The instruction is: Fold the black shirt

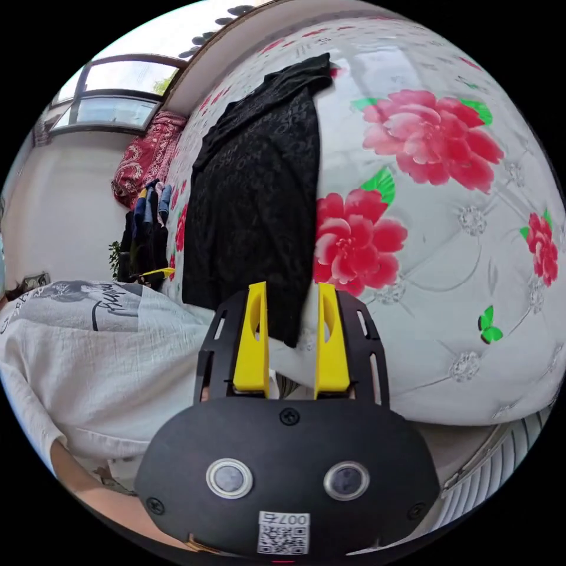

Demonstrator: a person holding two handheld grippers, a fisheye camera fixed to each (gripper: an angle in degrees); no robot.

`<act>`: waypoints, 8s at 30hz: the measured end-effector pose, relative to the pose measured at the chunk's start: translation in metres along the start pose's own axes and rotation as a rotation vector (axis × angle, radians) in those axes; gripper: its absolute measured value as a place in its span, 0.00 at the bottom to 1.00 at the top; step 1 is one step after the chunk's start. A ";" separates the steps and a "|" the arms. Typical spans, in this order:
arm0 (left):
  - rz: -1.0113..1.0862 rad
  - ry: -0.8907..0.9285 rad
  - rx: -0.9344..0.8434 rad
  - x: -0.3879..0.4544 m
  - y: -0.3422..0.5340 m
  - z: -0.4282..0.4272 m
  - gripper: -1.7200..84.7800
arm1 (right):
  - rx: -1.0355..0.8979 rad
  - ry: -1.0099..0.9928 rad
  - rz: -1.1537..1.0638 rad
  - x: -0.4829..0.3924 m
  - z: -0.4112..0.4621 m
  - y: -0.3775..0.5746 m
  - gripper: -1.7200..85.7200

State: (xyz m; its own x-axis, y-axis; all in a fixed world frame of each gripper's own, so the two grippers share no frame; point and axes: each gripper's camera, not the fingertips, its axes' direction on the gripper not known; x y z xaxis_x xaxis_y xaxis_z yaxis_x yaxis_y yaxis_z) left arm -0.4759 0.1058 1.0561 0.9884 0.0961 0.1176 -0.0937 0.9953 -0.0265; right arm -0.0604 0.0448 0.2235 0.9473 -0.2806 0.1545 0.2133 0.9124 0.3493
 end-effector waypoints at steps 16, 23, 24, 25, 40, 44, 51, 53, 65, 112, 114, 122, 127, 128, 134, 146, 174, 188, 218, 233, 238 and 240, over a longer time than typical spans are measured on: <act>0.409 -0.377 -0.108 0.118 0.002 0.061 0.09 | -0.033 0.037 -0.059 0.011 0.008 -0.007 0.08; 0.254 -0.390 -0.102 0.096 0.004 0.042 0.01 | -0.060 0.101 -0.053 0.020 0.002 -0.017 0.02; 0.236 -0.407 -0.092 0.089 0.011 0.033 0.01 | -0.062 0.108 -0.045 0.022 -0.001 -0.016 0.02; 0.226 -0.413 -0.090 0.084 0.015 0.028 0.01 | -0.061 0.118 -0.047 0.023 -0.003 -0.016 0.02; 0.069 -0.040 0.000 -0.001 0.046 -0.028 0.16 | -0.089 -0.035 -0.084 0.061 -0.017 0.001 0.05; 0.038 -0.056 -0.085 -0.008 0.025 -0.006 0.11 | -0.086 -0.139 -0.051 0.080 -0.014 0.000 0.04; -0.029 0.046 -0.144 -0.035 0.004 -0.006 0.02 | -0.135 -0.274 -0.020 0.104 -0.012 0.003 0.02; -0.032 0.112 -0.115 -0.041 0.007 -0.018 0.01 | -0.116 -0.295 -0.037 0.104 -0.024 0.008 0.02; -0.040 0.430 0.228 -0.091 -0.066 -0.152 0.01 | 0.218 -0.608 -0.059 0.093 -0.117 -0.024 0.02; -0.024 -0.022 0.205 -0.105 -0.266 -0.053 0.13 | 0.213 0.160 -0.258 0.007 0.008 -0.188 0.11; -0.007 0.016 0.166 -0.102 -0.256 -0.040 0.13 | 0.200 0.142 -0.154 0.028 0.008 -0.161 0.11; 0.083 -0.097 0.060 -0.082 -0.280 -0.019 0.03 | 0.185 0.008 -0.138 0.035 0.032 -0.167 0.04; 0.175 -0.099 0.006 -0.073 -0.270 -0.037 0.01 | 0.156 0.104 -0.196 0.017 0.012 -0.168 0.02; 0.173 -0.048 0.012 -0.078 -0.264 -0.040 0.01 | 0.159 0.089 -0.198 0.019 0.004 -0.163 0.02; 0.149 0.004 -0.037 -0.078 -0.239 -0.022 0.01 | 0.131 0.035 -0.159 0.017 -0.004 -0.138 0.02; 0.069 0.051 -0.083 -0.031 -0.099 -0.038 0.01 | 0.063 -0.053 -0.092 -0.003 -0.039 0.007 0.02; -0.076 0.205 -0.230 -0.122 -0.368 -0.036 0.06 | -0.059 -0.182 0.192 0.090 -0.031 -0.261 0.03; 0.180 0.053 0.275 0.017 -0.194 -0.090 0.07 | 0.336 -0.152 0.124 0.084 -0.102 -0.080 0.17; 0.208 0.043 0.497 0.105 -0.051 -0.001 0.01 | 0.213 0.204 -0.744 -0.294 0.019 -0.179 0.11; -0.291 0.168 0.635 -0.072 0.046 -0.078 0.14 | -0.120 0.103 -0.843 -0.303 0.190 -0.186 0.13; -0.295 0.274 0.607 -0.095 0.025 -0.094 0.18 | 0.019 -0.018 -0.487 -0.203 0.108 -0.210 0.15; -0.314 0.267 0.588 -0.103 0.023 -0.100 0.20 | 0.038 -0.077 -0.279 -0.141 0.094 -0.212 0.16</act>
State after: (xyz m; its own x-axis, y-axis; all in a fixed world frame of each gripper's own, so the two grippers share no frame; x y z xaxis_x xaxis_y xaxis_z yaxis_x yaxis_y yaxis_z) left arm -0.5679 0.1168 0.9441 0.9678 -0.1281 -0.2165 0.2249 0.8262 0.5165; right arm -0.2614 -0.1366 0.2143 0.8320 -0.5423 0.1169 0.4525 0.7853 0.4226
